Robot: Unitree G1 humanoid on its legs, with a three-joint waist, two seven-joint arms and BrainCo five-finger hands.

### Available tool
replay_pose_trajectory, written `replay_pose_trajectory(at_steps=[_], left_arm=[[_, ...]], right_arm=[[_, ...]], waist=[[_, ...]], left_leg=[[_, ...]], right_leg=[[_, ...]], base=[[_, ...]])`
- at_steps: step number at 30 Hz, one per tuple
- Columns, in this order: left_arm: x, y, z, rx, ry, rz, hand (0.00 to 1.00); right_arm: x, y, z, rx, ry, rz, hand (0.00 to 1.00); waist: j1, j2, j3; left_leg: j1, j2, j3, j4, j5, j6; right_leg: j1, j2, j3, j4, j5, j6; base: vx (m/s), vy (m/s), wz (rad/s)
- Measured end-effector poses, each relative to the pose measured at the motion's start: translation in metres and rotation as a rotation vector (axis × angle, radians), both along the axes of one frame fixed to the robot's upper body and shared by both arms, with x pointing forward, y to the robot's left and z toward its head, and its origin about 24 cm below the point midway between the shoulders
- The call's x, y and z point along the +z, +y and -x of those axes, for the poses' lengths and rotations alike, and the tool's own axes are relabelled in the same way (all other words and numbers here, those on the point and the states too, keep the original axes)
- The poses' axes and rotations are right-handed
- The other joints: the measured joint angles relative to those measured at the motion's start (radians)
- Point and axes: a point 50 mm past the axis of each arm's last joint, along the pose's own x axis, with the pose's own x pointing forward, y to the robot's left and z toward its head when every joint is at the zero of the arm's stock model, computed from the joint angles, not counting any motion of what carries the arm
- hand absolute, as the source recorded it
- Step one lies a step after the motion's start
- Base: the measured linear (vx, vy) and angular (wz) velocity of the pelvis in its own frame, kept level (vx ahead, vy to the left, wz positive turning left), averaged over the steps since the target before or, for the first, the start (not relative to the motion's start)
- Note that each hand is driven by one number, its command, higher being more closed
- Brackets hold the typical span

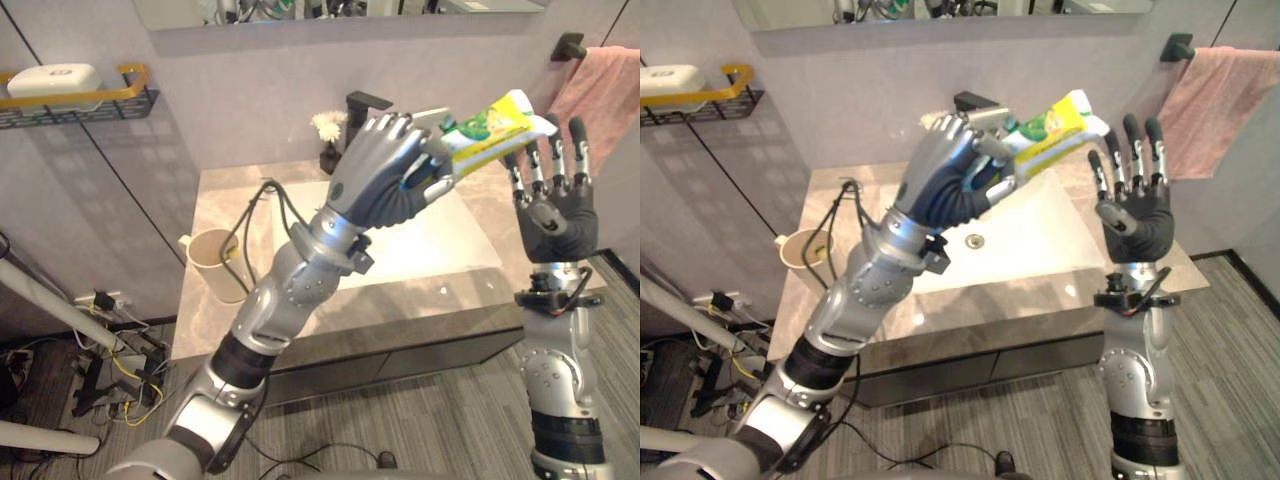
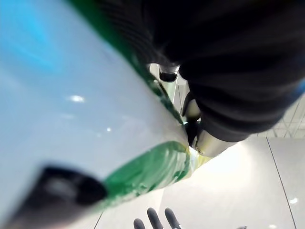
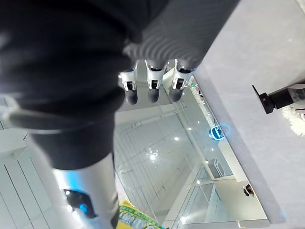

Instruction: Organize washtable

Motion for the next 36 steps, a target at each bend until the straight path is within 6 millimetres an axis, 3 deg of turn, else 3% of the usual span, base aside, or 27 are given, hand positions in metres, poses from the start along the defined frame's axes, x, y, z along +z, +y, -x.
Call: replay_pose_trajectory(at_steps=[10, 21, 36], left_arm=[[0.0, 0.003, -0.001, 0.032, -0.011, -0.013, 1.0], [0.002, -0.002, 0.001, 0.012, -0.022, -0.018, 1.0], [-0.004, -0.024, 0.014, -0.096, -0.019, -0.054, 1.0]], right_arm=[[0.006, 0.015, 0.013, 0.104, -0.055, 0.048, 0.0], [-0.002, 0.042, 0.009, 0.247, -0.012, 0.033, 0.0], [0.01, 0.077, 0.003, 0.42, -0.061, -0.011, 0.0]], waist=[[-0.006, -0.002, 0.001], [-0.005, -0.004, 0.001], [0.001, -0.012, 0.0]], left_leg=[[0.001, -0.001, 0.016, -0.005, 0.0, 0.0], [0.003, -0.001, 0.018, -0.008, 0.0, 0.0], [0.004, -0.001, -0.008, -0.012, 0.0, 0.0]], right_leg=[[-0.008, 0.001, 0.015, 0.0, 0.0, 0.0], [-0.008, 0.001, 0.017, 0.0, 0.0, 0.0], [0.004, -0.001, -0.008, 0.0, 0.0, 0.0]], base=[[0.0, -0.004, -0.04], [0.0, 0.0, 0.0], [0.0, -0.002, 0.04]])
